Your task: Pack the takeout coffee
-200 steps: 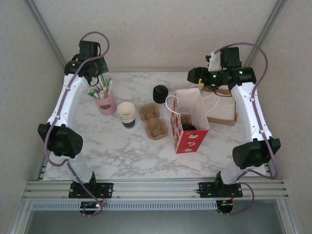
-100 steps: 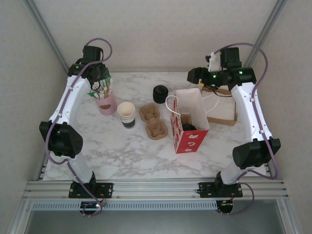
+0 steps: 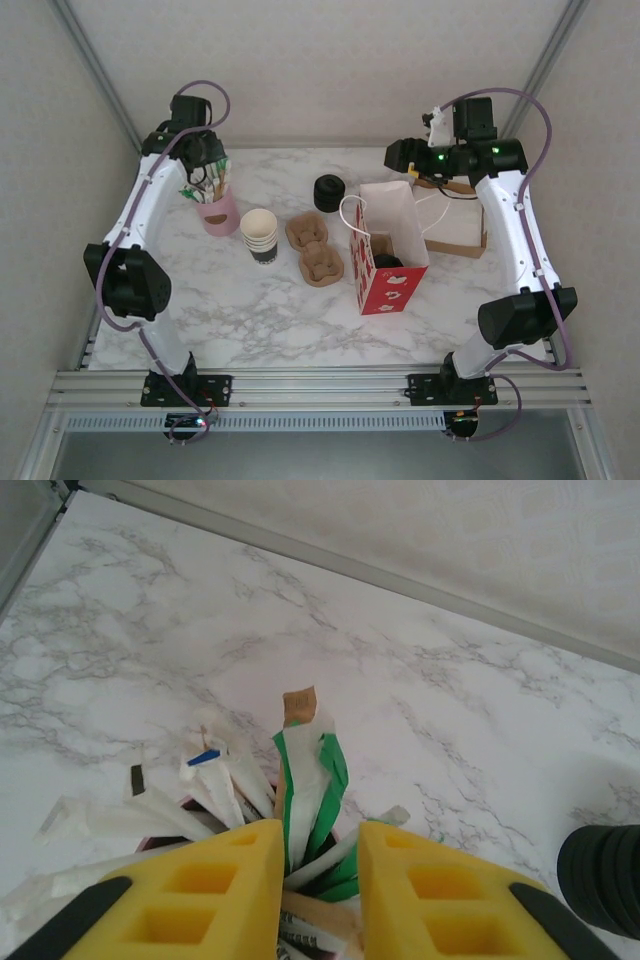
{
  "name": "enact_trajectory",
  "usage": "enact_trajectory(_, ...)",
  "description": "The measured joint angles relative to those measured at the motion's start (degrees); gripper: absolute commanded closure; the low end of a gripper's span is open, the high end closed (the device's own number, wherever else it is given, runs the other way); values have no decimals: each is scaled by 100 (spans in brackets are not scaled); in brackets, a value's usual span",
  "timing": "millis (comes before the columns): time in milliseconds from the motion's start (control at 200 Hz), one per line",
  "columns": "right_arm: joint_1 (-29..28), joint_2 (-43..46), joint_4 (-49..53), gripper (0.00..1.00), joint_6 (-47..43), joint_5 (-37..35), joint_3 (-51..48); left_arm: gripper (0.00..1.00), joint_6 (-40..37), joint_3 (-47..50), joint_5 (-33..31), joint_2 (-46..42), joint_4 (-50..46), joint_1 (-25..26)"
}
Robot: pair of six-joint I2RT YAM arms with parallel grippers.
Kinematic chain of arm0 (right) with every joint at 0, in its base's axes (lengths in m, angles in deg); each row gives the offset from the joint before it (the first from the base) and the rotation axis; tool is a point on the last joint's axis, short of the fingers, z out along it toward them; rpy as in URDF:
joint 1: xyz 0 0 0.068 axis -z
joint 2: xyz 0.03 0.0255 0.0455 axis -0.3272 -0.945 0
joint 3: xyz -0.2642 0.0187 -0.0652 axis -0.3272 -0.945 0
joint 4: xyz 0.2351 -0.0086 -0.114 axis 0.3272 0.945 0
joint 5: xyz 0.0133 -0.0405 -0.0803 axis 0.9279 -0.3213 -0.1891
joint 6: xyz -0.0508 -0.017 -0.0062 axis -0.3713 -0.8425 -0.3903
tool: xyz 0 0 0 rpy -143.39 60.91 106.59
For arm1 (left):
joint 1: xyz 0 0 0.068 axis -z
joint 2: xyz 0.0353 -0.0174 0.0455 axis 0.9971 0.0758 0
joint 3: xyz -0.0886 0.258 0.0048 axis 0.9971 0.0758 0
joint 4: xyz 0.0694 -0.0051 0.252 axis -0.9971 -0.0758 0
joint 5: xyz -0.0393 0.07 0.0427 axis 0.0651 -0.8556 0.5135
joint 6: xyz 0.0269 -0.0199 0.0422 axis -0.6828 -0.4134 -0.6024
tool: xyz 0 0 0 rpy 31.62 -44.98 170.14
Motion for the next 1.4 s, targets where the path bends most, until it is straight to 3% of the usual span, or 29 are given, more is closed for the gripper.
enact_trajectory(245,0,0,0,24,-2,0,-33,77,-2,-372,50,435,-26,-20)
enact_trajectory(481,0,0,0,24,-2,2,-33,68,-20,-267,92,356,-168,57)
enact_trajectory(826,0,0,0,24,-4,9,-70,73,-22,-168,293,214,-214,57)
enact_trajectory(1066,0,0,0,24,-4,9,-72,72,-20,-179,391,369,-214,57)
enact_trajectory(1402,0,0,0,24,-7,9,-103,86,-17,-341,393,525,-214,57)
